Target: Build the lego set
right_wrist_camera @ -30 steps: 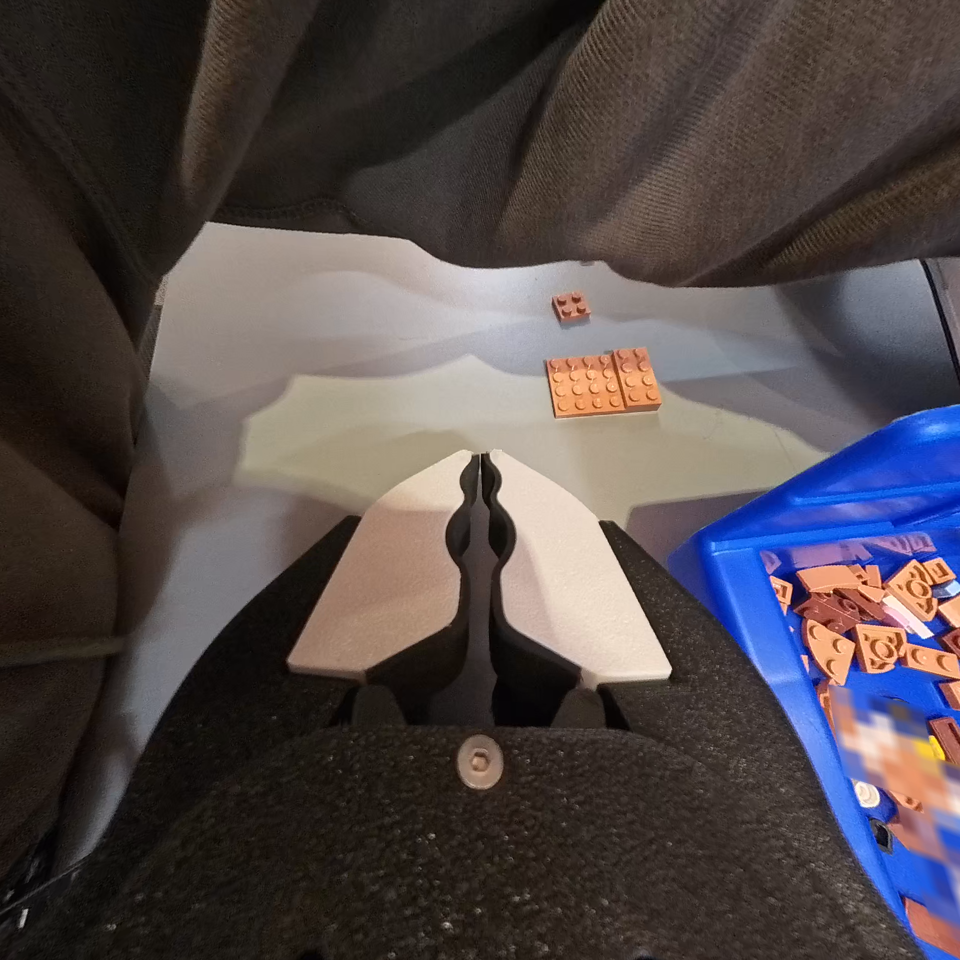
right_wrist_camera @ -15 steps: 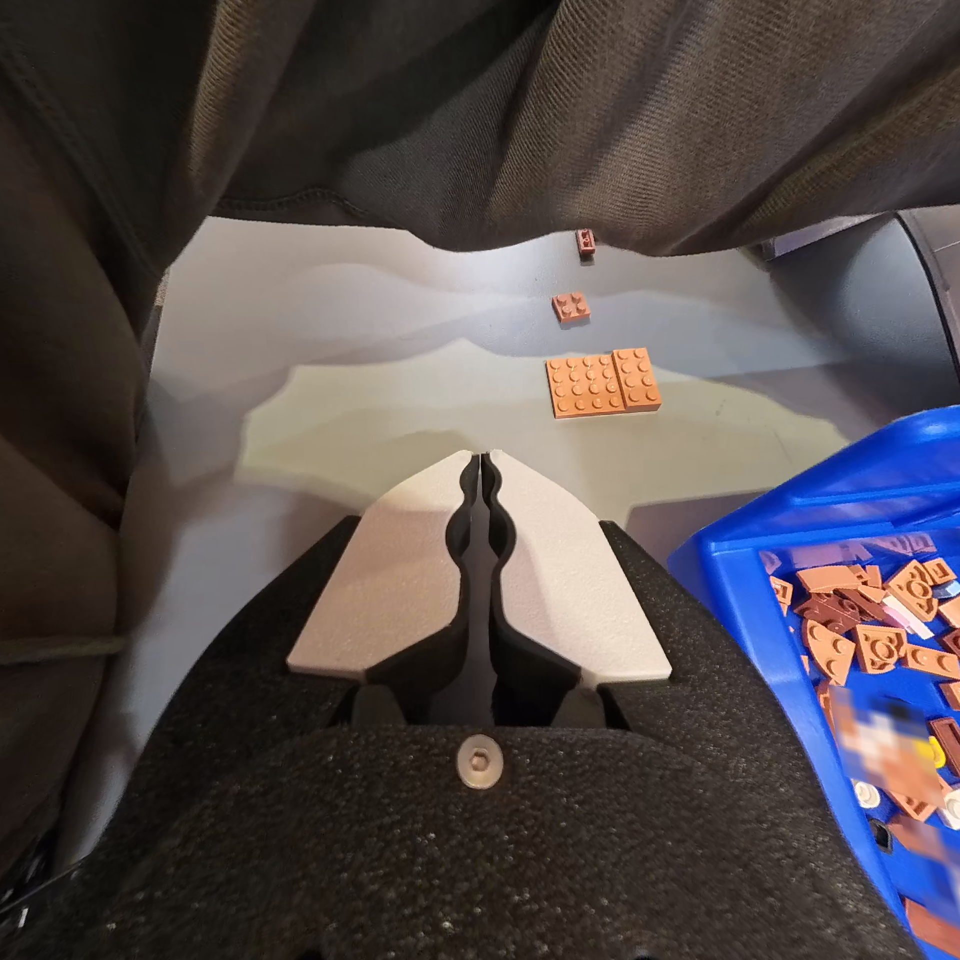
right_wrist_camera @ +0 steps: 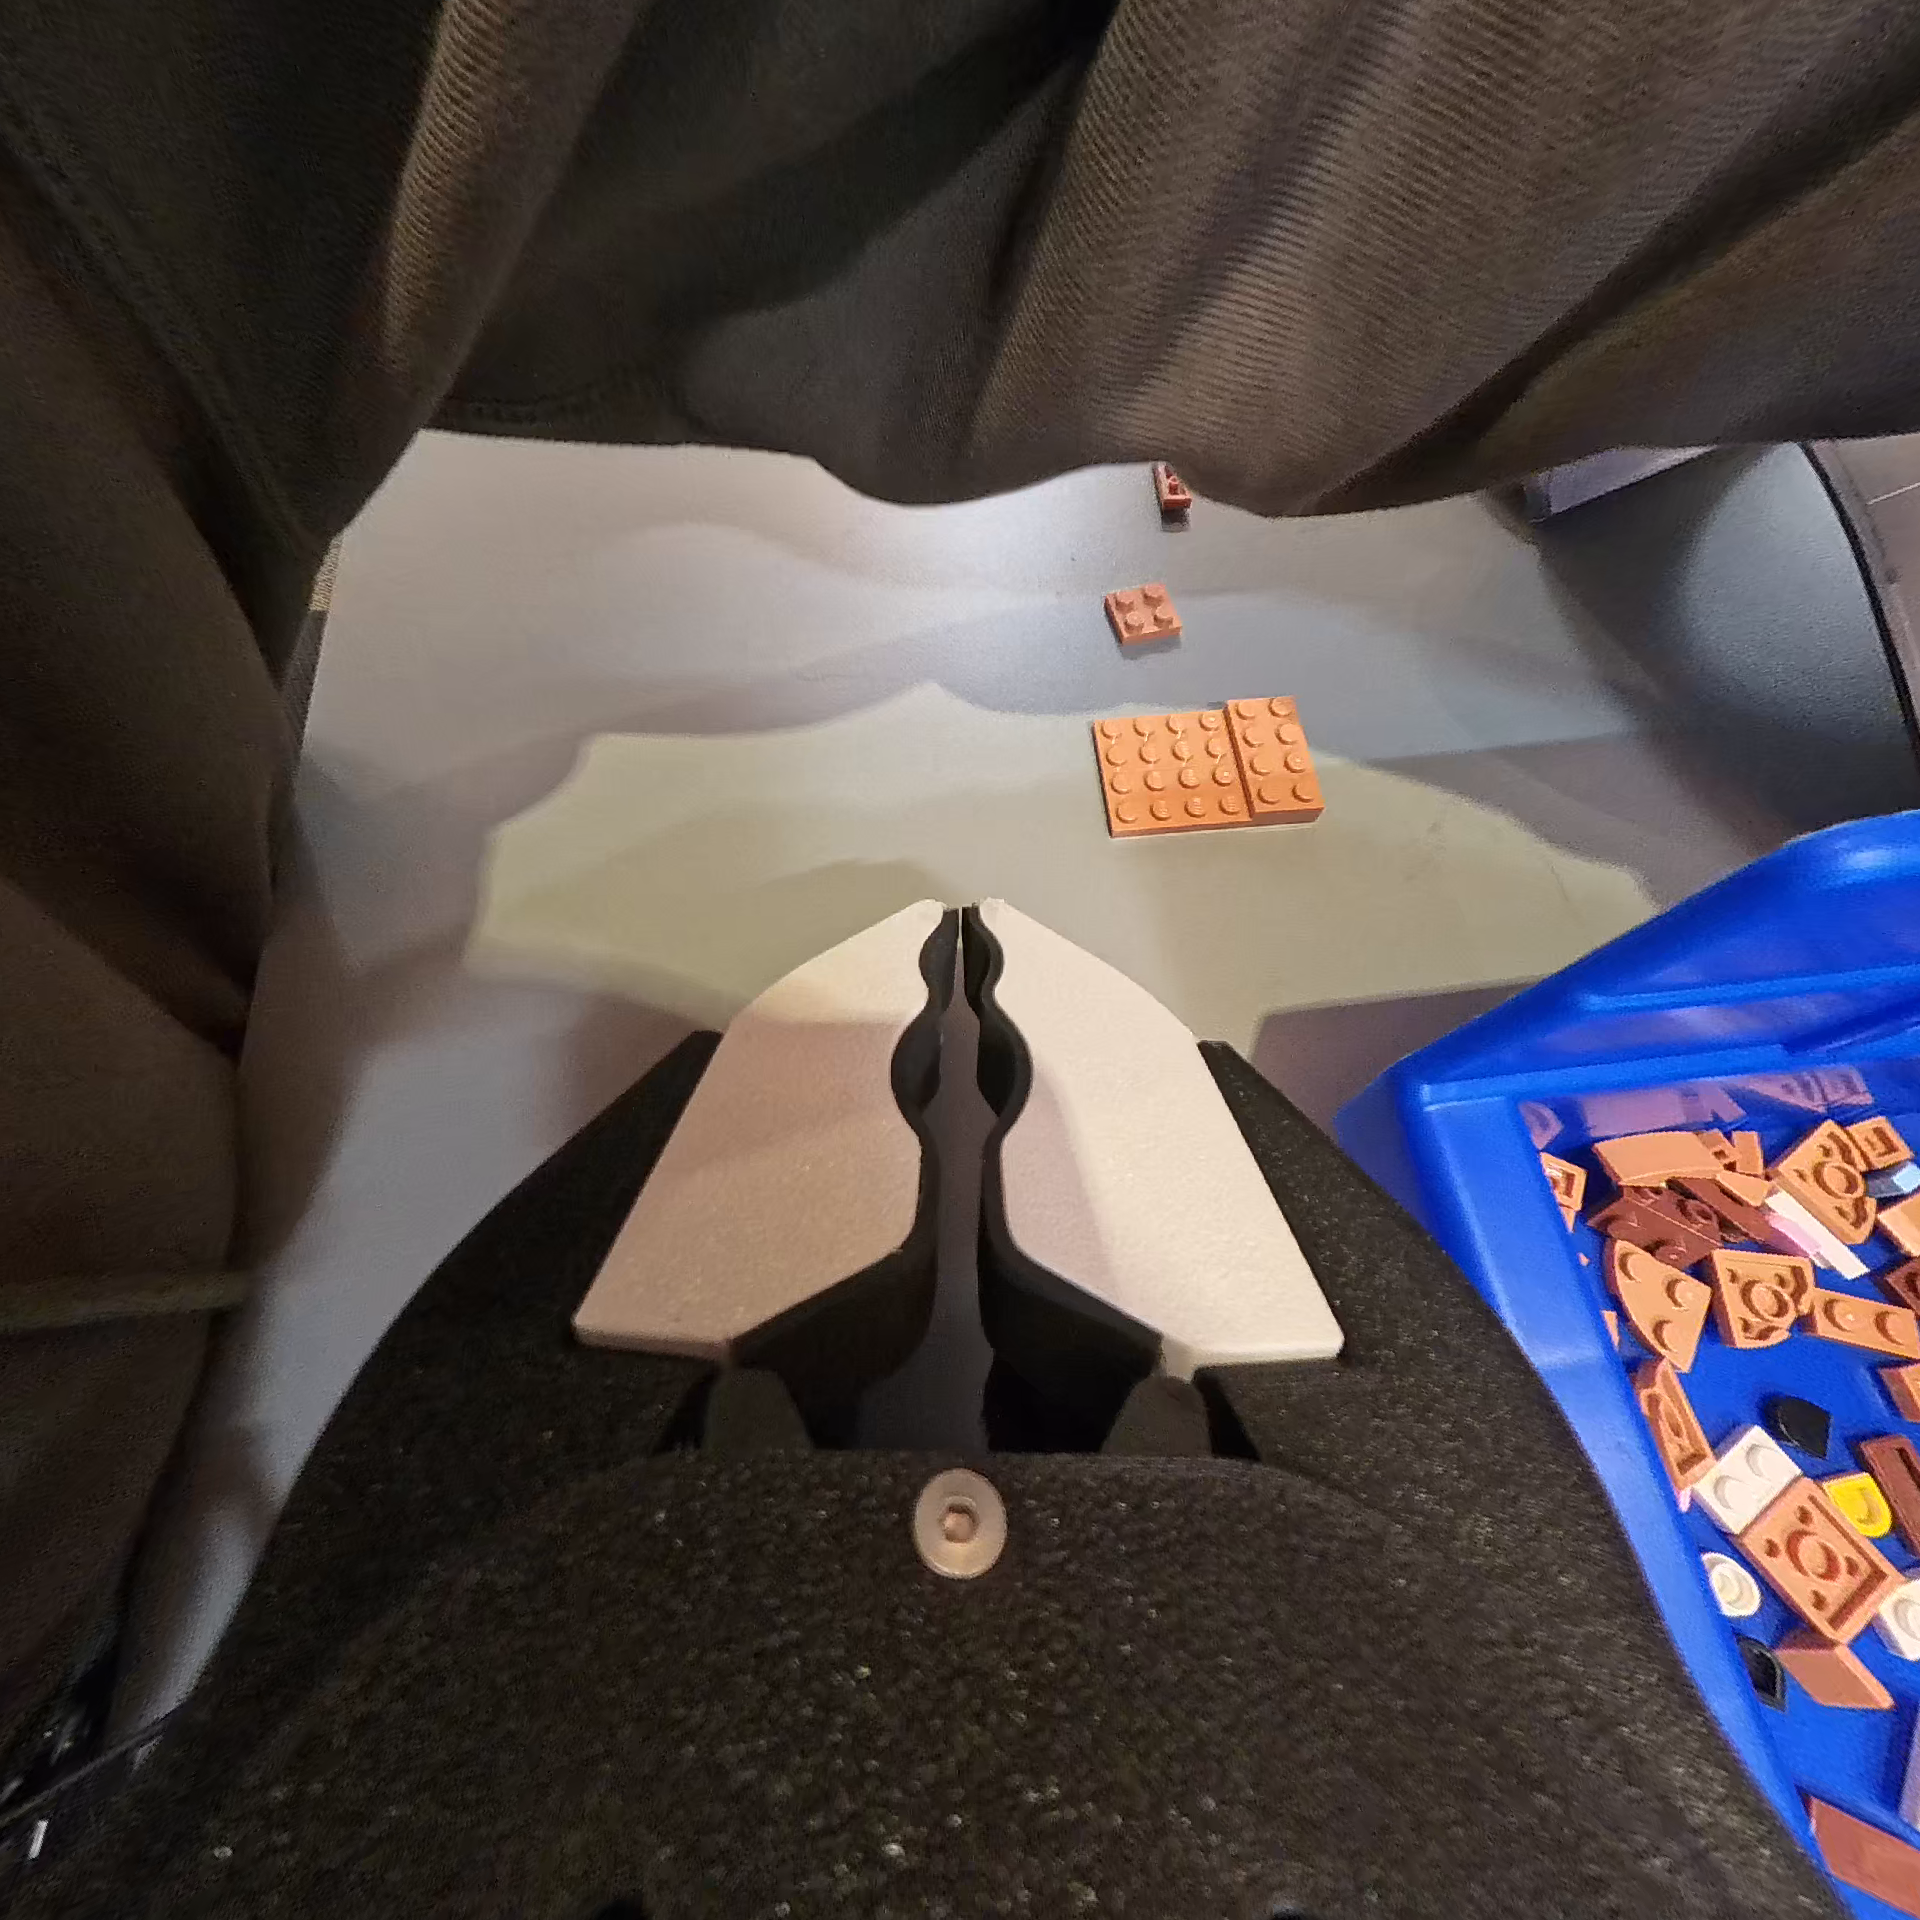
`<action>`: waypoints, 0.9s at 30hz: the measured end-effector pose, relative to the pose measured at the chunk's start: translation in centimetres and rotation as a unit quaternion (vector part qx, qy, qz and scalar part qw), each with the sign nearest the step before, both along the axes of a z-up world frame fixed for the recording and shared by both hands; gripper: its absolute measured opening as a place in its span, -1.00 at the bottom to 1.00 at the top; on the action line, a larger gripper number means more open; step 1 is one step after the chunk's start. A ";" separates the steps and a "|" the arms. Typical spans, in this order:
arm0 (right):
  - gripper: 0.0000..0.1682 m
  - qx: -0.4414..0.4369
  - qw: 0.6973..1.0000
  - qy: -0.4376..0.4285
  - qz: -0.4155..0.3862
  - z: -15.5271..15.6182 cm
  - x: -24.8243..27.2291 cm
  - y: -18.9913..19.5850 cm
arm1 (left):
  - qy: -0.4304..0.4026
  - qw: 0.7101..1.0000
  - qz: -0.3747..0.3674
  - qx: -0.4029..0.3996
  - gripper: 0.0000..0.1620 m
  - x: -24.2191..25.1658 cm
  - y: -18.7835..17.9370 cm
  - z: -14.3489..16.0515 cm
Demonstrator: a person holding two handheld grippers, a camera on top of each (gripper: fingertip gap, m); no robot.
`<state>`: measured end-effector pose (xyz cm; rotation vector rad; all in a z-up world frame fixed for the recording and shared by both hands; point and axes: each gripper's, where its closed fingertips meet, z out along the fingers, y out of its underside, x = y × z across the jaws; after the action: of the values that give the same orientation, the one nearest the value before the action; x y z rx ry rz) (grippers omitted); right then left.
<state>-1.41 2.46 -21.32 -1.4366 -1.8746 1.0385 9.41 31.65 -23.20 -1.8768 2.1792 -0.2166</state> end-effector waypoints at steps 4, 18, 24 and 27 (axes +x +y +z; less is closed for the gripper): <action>-0.99 -0.001 1.000 0.000 0.000 0.0 0.0 0.0 | 0.017 1.000 0.000 0.007 -0.59 0.4 -0.2 -0.8; -1.00 0.000 1.000 0.000 0.000 0.0 0.0 0.0 | 0.008 0.998 0.064 0.027 -0.72 -1.6 1.7 0.9; -1.00 0.000 1.000 0.000 0.000 0.0 0.0 0.0 | 0.022 0.999 0.044 0.003 -0.57 -2.9 -0.2 1.2; -1.00 0.001 1.000 0.000 0.001 0.0 0.0 0.0 | 0.034 0.999 0.010 -0.018 -0.57 -2.9 -2.3 0.7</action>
<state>-1.40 2.45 -21.34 -1.4347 -1.8760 1.0372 6.47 29.35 -22.49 -1.9525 2.2126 -0.1913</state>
